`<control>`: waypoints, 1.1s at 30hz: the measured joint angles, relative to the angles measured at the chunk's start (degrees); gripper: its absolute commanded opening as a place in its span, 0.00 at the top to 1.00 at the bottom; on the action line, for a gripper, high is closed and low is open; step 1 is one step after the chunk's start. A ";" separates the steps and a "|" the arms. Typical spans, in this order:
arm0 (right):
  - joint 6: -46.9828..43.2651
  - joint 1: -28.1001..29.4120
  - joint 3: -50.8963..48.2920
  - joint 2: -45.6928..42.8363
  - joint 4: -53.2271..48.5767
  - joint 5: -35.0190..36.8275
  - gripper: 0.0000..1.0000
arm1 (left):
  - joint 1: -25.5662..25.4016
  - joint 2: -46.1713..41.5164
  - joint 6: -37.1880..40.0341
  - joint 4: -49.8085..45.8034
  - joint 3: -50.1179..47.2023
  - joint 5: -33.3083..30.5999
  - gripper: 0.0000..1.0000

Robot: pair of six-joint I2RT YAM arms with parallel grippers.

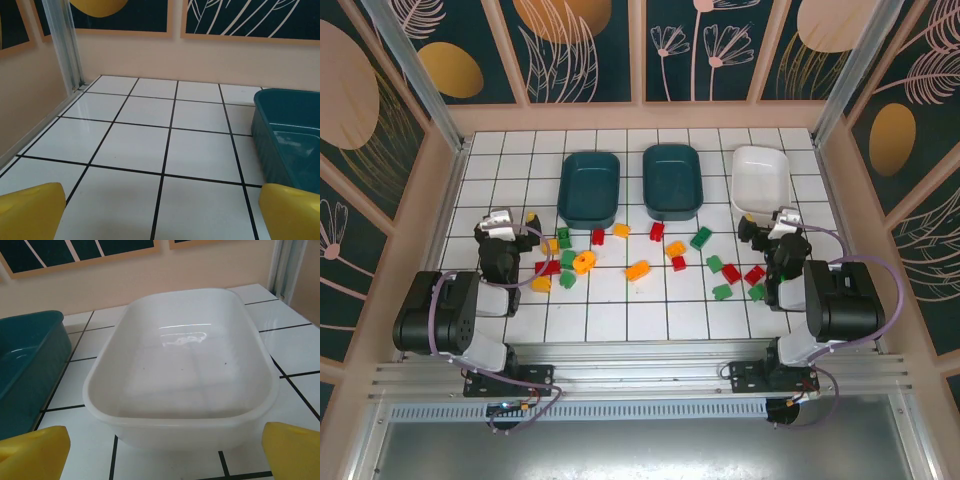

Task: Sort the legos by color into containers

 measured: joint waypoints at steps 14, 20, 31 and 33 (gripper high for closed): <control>0.02 0.00 0.00 0.00 0.00 0.00 0.01 | 0.00 0.00 0.00 0.00 0.00 0.00 0.01; 0.00 0.00 0.00 0.00 0.00 0.00 0.01 | 0.00 0.00 0.00 0.00 0.00 0.00 0.01; 0.02 0.15 0.00 0.00 -0.02 0.28 0.01 | 0.00 -0.13 -0.17 -0.37 0.04 -0.44 0.01; 0.04 1.33 0.74 -1.07 -3.17 3.67 0.01 | 0.00 -2.49 -0.33 -5.33 1.16 -1.14 0.01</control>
